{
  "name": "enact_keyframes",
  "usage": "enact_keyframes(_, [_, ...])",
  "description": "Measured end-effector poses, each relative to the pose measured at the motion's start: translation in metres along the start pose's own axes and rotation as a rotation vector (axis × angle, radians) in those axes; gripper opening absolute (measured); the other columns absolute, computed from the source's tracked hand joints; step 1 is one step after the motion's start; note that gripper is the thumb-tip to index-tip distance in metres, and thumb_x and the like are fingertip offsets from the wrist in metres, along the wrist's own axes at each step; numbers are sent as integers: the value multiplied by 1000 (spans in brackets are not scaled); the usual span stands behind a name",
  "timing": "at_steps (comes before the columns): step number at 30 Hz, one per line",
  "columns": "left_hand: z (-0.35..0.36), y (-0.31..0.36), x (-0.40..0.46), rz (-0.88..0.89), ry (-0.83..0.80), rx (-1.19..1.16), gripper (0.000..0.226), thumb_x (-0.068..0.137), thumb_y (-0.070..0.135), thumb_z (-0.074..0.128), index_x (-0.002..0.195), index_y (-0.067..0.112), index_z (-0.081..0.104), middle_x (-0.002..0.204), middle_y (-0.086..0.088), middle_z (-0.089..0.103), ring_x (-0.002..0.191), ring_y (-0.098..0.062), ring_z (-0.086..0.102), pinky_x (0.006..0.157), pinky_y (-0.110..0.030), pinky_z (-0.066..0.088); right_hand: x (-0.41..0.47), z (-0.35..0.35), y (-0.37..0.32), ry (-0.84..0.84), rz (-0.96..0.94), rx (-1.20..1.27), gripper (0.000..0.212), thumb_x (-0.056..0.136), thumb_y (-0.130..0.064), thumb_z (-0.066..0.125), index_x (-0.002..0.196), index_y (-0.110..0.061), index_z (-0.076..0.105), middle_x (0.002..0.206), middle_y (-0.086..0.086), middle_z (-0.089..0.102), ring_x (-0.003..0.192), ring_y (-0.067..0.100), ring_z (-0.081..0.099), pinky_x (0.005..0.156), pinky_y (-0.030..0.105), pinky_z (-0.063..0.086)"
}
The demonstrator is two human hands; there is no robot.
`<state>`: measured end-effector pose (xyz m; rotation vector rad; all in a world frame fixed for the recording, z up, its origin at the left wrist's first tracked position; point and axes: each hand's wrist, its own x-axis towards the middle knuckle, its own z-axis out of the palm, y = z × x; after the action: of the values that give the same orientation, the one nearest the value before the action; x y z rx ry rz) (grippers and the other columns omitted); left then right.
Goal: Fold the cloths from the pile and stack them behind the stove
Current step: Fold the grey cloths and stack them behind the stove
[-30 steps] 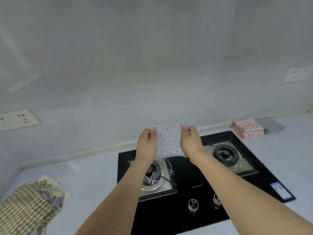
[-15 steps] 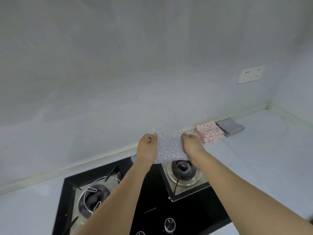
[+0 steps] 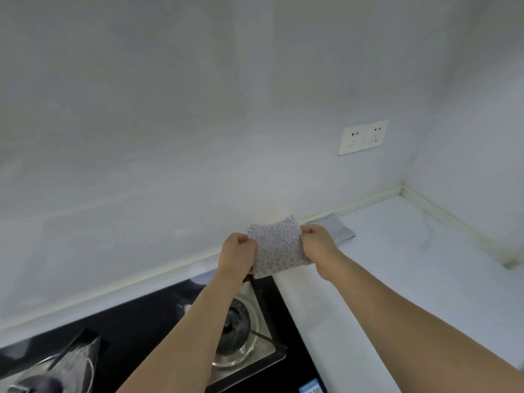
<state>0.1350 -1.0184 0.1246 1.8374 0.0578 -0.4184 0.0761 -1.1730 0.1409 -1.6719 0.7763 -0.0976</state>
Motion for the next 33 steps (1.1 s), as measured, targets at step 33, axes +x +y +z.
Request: enact_keyframes(33, [313,-20,192,-240,171,504,52,89,9,49,138,-3,35,137,-22,47,125,-37,47,102,-42,43,310,-140,126,-23,-43,-401,33,95,-7,44,126,-7,54,123,13,58,109,27,56,89,32,45])
